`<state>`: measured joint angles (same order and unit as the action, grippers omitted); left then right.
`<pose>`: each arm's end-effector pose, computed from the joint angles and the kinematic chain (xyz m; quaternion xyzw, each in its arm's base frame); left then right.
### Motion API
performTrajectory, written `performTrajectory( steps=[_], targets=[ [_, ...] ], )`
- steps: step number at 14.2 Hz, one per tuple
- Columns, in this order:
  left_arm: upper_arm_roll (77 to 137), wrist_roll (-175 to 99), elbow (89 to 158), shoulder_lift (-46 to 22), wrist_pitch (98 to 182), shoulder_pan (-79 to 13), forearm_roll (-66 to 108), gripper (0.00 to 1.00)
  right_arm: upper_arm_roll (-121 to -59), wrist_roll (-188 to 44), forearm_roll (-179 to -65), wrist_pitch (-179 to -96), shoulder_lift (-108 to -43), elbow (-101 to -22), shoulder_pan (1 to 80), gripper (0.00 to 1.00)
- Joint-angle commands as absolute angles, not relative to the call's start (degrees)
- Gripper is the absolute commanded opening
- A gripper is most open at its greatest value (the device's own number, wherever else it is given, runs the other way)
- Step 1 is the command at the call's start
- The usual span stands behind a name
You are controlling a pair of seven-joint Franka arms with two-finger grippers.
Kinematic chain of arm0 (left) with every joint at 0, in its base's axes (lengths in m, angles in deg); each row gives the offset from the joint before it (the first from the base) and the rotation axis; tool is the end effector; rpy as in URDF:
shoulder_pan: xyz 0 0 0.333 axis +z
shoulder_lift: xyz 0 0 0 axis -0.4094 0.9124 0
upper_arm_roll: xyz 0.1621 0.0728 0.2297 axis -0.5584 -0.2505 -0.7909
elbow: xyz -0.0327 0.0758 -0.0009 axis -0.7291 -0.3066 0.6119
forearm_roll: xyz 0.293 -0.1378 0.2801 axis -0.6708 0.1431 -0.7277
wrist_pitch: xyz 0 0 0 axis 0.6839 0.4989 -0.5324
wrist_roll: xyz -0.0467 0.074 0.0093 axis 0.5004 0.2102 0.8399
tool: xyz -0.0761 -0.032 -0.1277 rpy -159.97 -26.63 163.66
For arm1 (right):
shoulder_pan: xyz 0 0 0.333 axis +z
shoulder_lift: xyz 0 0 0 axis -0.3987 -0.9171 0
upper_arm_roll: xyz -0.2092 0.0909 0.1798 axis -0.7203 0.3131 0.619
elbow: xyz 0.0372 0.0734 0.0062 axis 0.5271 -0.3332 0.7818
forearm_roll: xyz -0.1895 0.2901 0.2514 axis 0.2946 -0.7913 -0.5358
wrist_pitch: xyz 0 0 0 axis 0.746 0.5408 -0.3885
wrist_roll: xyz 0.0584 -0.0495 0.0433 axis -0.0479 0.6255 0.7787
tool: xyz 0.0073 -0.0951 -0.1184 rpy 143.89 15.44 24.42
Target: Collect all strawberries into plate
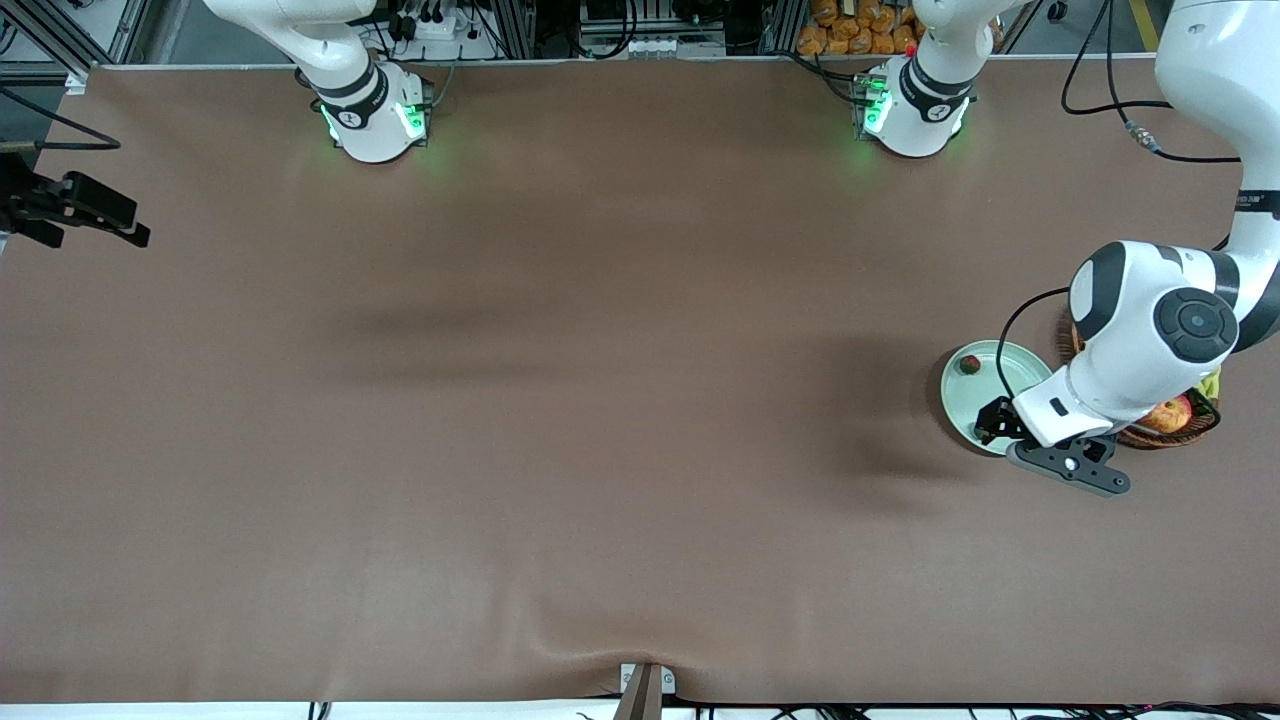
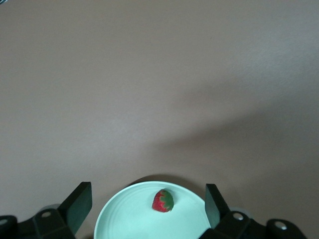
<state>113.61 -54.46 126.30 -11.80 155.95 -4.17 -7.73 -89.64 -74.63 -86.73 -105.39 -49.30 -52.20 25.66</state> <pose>0.6856 -0.0278 0.2426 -0.9743 0.2119 -0.0599 0.0473 0.5622 -0.0245 0.5701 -0.9992 0.0050 0.0354 0.0204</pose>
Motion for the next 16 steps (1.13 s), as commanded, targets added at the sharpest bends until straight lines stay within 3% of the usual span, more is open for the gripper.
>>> performTrajectory(
  steps=[1, 3, 6, 8, 12, 16],
  targets=[
    [106.0, -54.0, 123.0, -12.9, 151.7, -12.4, -5.7, 1.0, -87.7, -74.4, -86.2, -104.7, -48.9, -52.1, 24.9, 1.0],
    [101.6, -54.1, 122.3, -14.0, 150.1, -17.1, -3.4, 1.0, -86.7, -74.4, -86.2, -104.7, -48.9, -52.2, 22.8, 1.0],
    [101.1, -54.0, 120.7, -15.1, 146.7, -18.4, -1.6, 1.0, -86.7, -74.4, -86.2, -104.7, -49.0, -52.2, 22.7, 1.0],
    [95.5, -54.1, 119.8, -16.3, 144.8, -23.6, -0.6, 1.0, -86.7, -74.5, -86.2, -104.7, -49.0, -52.2, 22.4, 1.0],
    [94.9, -54.7, 118.1, -17.1, 143.3, -23.8, 0.4, 1.0, -86.6, -74.4, -86.5, -104.7, -48.9, -52.2, 21.5, 1.0],
    [94.7, -53.2, 111.1, -20.8, 130.5, -25.0, 4.1, 1.0, -86.7, -74.4, -86.2, -104.7, -48.9, -52.1, 21.8, 1.0]
  ],
)
